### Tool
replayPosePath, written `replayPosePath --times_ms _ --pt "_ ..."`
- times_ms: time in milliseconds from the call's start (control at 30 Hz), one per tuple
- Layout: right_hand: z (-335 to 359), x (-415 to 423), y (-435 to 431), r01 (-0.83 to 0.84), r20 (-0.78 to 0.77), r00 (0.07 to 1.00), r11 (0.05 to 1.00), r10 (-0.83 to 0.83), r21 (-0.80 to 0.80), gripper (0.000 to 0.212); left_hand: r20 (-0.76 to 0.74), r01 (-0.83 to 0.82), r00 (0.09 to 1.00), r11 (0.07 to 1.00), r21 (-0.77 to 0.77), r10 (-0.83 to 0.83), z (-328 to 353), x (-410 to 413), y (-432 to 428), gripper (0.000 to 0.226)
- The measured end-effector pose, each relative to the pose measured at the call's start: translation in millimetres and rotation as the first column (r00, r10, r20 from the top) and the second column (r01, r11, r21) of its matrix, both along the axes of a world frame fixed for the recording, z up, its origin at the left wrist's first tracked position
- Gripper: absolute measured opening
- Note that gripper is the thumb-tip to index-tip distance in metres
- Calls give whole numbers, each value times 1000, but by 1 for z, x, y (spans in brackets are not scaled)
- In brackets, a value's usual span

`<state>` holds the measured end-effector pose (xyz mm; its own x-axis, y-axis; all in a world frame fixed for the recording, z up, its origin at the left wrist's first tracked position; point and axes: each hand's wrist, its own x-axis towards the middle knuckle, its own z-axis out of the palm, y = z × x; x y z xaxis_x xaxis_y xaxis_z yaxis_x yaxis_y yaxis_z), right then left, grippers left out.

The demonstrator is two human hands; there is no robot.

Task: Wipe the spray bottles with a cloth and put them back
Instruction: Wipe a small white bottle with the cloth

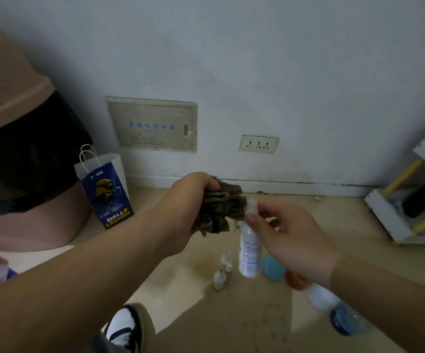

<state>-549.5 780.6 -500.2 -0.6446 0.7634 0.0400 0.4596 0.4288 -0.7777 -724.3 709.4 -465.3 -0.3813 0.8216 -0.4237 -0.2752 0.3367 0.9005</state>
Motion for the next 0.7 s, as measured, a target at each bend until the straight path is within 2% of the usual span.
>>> replayPosePath --times_ms 100,200,267,367,500,667,700 --pt "-7 -2 6 -22 50 999 999 20 39 22 17 -45 999 999 -14 45 -3 0 11 20" --pt "-15 -6 11 -67 85 995 994 60 86 16 -187 184 967 981 59 -170 -20 5 18 13" --pt "-18 -4 14 -72 87 994 995 66 66 14 -342 375 880 924 69 -331 -28 9 26 24" --pt "-18 2 20 -73 48 996 997 73 -10 33 -361 487 829 868 93 -426 -28 18 22 46" --pt "-18 6 29 -73 -10 997 997 73 -25 37 -568 530 711 847 46 -414 -43 17 36 30" --pt "-27 10 36 -40 -7 999 996 40 85 22 -751 504 550 862 -50 -366 -43 21 44 37" --pt "-29 11 37 -41 -3 999 993 42 108 20 -769 481 543 875 -44 -337 -42 22 46 37"
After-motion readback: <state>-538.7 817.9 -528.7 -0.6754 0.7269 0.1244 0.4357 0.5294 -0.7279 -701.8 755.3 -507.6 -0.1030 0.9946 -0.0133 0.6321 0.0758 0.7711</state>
